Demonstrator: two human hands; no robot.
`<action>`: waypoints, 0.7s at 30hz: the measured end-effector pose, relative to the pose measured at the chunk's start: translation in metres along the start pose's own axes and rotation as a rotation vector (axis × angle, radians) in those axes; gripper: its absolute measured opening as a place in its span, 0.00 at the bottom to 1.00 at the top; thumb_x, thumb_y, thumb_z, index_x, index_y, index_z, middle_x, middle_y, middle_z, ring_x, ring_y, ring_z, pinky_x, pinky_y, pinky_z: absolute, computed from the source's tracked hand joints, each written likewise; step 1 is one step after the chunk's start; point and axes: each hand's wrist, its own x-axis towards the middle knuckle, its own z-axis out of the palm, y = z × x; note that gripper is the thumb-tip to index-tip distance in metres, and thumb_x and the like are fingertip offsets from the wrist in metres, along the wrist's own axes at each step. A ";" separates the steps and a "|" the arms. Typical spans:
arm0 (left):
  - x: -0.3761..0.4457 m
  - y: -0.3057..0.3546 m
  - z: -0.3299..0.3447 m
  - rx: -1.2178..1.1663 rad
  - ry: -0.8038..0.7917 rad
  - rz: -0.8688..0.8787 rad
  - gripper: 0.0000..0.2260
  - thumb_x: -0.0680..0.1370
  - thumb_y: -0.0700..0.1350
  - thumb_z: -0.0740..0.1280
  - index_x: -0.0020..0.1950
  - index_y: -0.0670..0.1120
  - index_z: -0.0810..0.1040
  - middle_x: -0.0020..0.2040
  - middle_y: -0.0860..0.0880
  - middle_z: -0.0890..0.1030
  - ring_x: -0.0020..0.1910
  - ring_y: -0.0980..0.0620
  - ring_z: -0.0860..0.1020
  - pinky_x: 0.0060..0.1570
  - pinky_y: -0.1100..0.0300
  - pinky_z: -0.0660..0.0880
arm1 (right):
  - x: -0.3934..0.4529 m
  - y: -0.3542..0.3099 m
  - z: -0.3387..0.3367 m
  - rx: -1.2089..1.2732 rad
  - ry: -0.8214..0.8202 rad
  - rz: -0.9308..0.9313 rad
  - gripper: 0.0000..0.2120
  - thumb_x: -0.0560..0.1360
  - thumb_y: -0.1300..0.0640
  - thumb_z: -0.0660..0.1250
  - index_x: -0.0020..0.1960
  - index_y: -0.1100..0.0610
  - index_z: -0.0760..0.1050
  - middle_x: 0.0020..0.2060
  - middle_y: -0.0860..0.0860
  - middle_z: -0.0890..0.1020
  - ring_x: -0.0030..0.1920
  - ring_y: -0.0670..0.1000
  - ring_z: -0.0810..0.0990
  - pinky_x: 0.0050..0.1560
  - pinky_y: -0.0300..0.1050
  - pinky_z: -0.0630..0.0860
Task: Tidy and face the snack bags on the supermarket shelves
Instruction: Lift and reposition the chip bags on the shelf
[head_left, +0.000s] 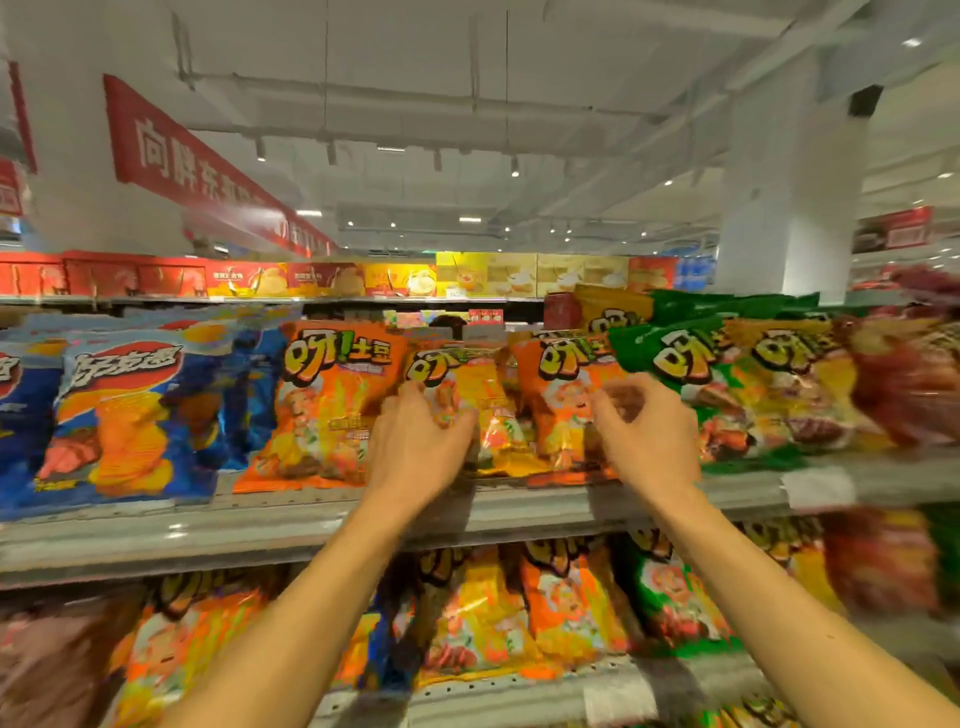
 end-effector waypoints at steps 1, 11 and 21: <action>0.003 0.003 0.006 0.033 -0.020 -0.049 0.32 0.74 0.61 0.69 0.69 0.42 0.68 0.64 0.41 0.76 0.63 0.38 0.74 0.61 0.44 0.73 | 0.009 0.009 -0.005 -0.034 -0.016 0.000 0.18 0.77 0.43 0.68 0.59 0.55 0.80 0.50 0.52 0.84 0.54 0.55 0.82 0.55 0.54 0.78; 0.037 -0.001 0.011 -0.053 -0.287 -0.338 0.48 0.61 0.77 0.69 0.60 0.37 0.78 0.52 0.43 0.85 0.57 0.42 0.81 0.55 0.50 0.78 | 0.069 0.047 0.009 0.044 -0.611 0.259 0.43 0.63 0.29 0.76 0.67 0.57 0.76 0.54 0.51 0.83 0.55 0.53 0.82 0.54 0.50 0.80; 0.043 -0.012 0.008 -0.177 -0.347 -0.356 0.27 0.60 0.71 0.75 0.37 0.49 0.77 0.29 0.51 0.80 0.25 0.58 0.75 0.31 0.63 0.73 | 0.068 0.052 0.023 0.206 -0.596 0.193 0.27 0.63 0.39 0.82 0.54 0.55 0.83 0.49 0.53 0.87 0.49 0.52 0.85 0.56 0.53 0.81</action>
